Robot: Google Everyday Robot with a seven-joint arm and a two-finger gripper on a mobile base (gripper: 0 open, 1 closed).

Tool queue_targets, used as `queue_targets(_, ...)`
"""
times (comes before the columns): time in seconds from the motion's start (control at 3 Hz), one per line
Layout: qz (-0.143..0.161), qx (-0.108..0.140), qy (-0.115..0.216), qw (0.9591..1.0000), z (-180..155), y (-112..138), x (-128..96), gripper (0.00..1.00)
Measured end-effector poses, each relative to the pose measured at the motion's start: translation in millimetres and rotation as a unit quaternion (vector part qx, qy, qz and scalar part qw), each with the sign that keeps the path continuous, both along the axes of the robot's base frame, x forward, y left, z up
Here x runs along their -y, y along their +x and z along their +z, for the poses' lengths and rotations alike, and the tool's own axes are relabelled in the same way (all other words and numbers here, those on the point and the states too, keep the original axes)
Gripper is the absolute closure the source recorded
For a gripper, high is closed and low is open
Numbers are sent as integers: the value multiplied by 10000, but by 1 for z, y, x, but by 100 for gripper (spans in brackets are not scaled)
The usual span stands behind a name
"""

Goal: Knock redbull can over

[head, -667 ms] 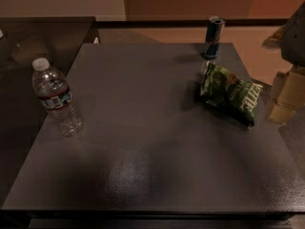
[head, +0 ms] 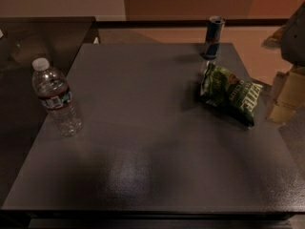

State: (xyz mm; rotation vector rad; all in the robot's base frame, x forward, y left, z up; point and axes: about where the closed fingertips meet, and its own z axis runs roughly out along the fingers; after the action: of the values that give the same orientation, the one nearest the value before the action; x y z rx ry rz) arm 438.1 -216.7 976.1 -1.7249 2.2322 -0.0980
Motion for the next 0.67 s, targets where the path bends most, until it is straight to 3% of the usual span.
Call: queue_targets(0.67, -54, 250, 750, 9969, -33, 78, -12, 0)
